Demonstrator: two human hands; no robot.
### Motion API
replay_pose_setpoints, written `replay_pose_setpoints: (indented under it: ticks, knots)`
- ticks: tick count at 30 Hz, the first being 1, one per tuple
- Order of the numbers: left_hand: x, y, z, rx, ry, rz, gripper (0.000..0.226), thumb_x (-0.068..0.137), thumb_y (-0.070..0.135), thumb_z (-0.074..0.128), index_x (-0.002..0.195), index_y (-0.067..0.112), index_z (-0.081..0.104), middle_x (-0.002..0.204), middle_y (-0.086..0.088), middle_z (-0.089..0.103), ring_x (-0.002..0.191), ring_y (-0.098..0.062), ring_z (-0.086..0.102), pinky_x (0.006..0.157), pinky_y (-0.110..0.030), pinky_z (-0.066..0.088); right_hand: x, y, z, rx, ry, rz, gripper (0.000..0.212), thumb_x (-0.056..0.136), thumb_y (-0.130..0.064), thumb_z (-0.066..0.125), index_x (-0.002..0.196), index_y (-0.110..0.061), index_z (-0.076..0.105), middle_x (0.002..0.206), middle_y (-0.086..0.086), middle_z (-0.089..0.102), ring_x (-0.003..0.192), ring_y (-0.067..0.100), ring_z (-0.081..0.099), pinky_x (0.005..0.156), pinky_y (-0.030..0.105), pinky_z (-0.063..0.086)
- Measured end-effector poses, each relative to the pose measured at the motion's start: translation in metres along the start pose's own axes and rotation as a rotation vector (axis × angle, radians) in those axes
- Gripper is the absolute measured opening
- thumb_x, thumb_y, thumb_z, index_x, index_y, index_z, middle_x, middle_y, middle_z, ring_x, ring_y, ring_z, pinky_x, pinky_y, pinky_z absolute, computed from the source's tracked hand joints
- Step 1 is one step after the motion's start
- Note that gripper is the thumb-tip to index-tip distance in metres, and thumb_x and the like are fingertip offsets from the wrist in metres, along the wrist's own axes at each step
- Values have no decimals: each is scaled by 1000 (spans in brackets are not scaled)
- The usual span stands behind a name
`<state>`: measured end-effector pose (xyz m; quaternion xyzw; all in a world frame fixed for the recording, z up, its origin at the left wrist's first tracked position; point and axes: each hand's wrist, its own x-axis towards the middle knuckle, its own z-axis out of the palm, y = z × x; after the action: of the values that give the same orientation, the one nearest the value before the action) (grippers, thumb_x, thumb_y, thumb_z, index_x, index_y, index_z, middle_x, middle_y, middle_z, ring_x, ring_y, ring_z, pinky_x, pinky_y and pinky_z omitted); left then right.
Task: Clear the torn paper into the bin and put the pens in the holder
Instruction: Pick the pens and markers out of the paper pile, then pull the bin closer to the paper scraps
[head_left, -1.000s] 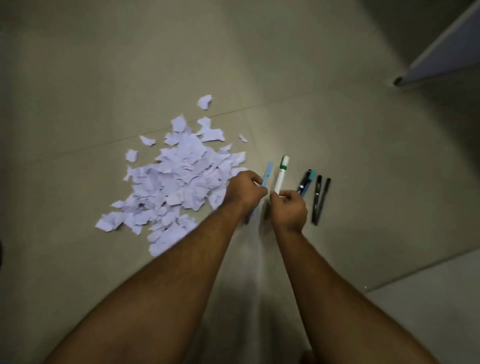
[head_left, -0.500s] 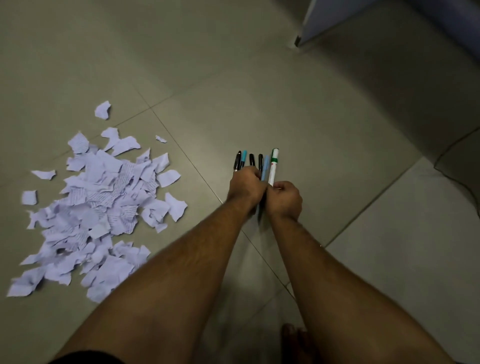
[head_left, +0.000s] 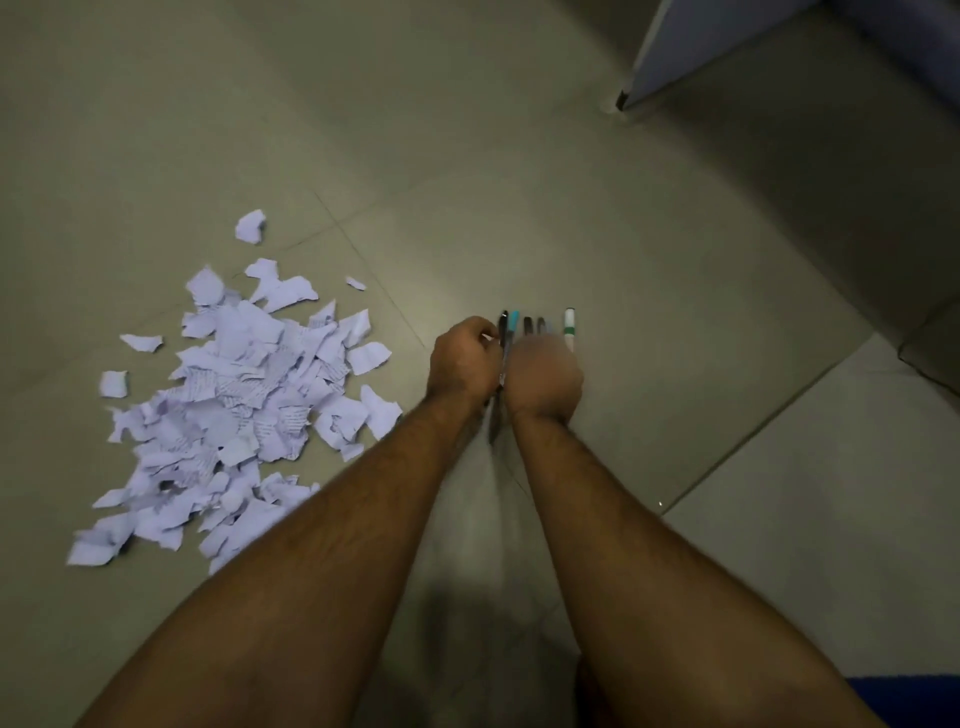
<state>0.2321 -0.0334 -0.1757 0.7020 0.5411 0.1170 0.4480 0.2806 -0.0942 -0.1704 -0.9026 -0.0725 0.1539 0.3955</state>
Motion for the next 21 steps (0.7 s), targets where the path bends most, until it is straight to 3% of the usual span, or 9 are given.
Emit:
replay_pose_setpoints:
  ticks: [4, 6, 10, 17, 21]
  knots:
    - [-12, -34, -64, -51, 146, -88, 25, 89, 8, 51, 106, 12, 69, 102, -8, 72, 93, -24, 65, 75, -20, 41, -31, -33, 29, 142, -180, -47, 17, 91, -24, 61, 93, -13, 73, 89, 6, 74, 81, 20, 65, 71, 25, 47]
    - [-23, -50, -102, -87, 219, -121, 23, 89, 12, 53, 106, 14, 69, 96, -4, 71, 87, -20, 64, 73, -20, 40, -56, -48, 47, 179, -322, -40, 14, 87, -27, 62, 87, -19, 72, 86, 3, 74, 81, 22, 68, 79, 34, 56]
    - [-43, -76, -183, -145, 412, -186, 19, 90, 16, 56, 106, 17, 67, 87, 3, 65, 77, -17, 59, 70, -22, 41, -116, -88, 82, 213, -617, -147, 10, 81, -33, 60, 74, -29, 66, 79, -3, 72, 77, 24, 71, 79, 42, 58]
    - [-120, -129, -309, -199, 870, -362, 12, 87, 13, 58, 94, 14, 69, 75, 5, 64, 70, -16, 57, 67, -21, 39, -244, -154, 118, 188, -1064, -409, 11, 79, -38, 61, 79, -29, 68, 79, -9, 71, 78, 17, 70, 81, 42, 59]
    - [-178, -155, -361, -296, 1253, -586, 11, 85, 17, 62, 88, 8, 68, 79, -2, 65, 77, -22, 60, 67, -22, 37, -324, -174, 132, 154, -1237, -519, 12, 78, -39, 60, 78, -29, 67, 77, -9, 70, 77, 18, 71, 78, 46, 59]
